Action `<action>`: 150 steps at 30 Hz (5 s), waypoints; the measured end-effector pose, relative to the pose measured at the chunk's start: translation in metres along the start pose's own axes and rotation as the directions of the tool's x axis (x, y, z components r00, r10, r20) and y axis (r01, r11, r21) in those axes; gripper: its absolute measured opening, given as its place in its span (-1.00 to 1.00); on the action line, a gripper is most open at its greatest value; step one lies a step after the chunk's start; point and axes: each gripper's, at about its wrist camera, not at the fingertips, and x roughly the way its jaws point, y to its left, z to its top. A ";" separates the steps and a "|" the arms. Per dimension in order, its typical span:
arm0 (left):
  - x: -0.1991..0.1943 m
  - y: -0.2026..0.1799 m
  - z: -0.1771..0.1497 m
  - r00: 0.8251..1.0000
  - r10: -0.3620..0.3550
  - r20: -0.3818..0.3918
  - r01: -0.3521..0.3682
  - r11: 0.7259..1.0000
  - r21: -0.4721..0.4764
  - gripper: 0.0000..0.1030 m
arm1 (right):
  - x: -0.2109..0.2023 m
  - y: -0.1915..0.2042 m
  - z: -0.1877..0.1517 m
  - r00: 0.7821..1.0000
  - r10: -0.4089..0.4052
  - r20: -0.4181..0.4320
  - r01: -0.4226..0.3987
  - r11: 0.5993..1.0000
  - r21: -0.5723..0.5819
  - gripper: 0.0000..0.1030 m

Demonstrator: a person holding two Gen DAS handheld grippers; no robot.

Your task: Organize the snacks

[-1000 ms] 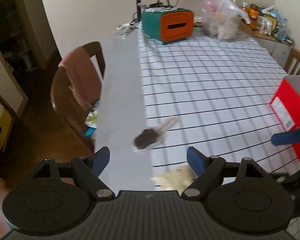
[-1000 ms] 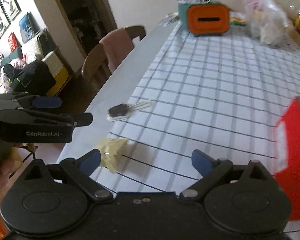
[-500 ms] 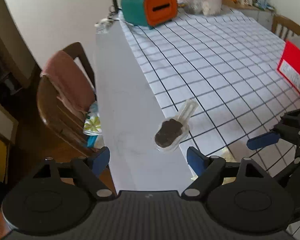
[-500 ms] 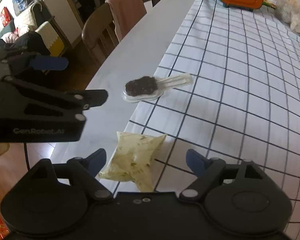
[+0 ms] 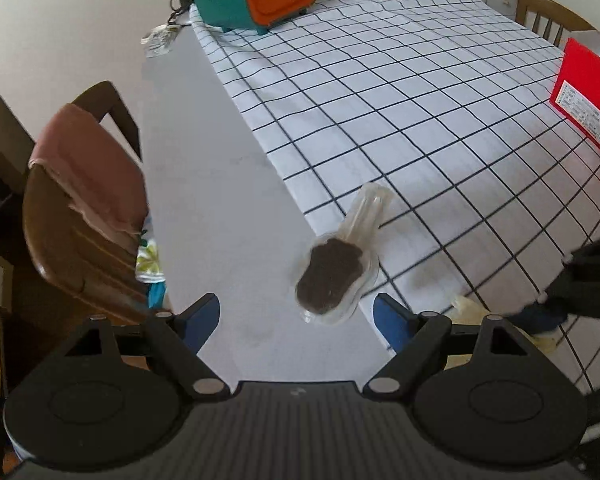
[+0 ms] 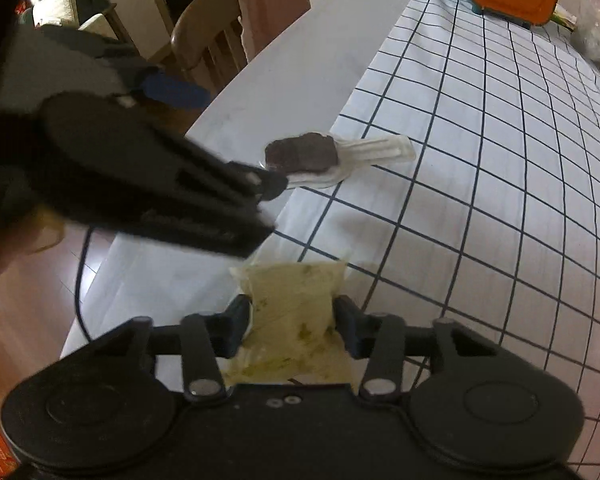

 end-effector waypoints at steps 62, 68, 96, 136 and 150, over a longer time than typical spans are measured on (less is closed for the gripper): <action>-0.116 -0.191 0.048 0.993 -0.015 0.115 0.049 0.953 -0.298 -0.22 | -0.196 -0.197 -0.123 0.958 -0.097 0.271 0.027 0.967 0.252 -0.33; -0.120 -0.252 0.083 0.990 -0.027 0.137 0.063 0.962 -0.267 -0.22 | -0.220 -0.252 -0.140 0.946 -0.131 0.296 0.050 0.963 0.265 -0.33; -0.035 -0.425 0.198 1.000 0.024 0.012 -0.022 0.991 -0.134 -0.22 | -0.201 -0.419 -0.182 0.945 -0.217 0.245 0.142 0.946 0.291 -0.33; -0.043 -0.412 0.198 1.000 0.006 -0.016 -0.010 0.974 -0.227 0.47 | -0.218 -0.417 -0.181 0.952 -0.099 0.291 0.033 0.974 0.222 0.34; -0.112 -0.412 0.174 0.989 0.017 0.147 0.025 0.959 -0.281 0.61 | -0.270 -0.411 -0.207 0.904 -0.068 0.422 -0.026 0.976 0.214 0.88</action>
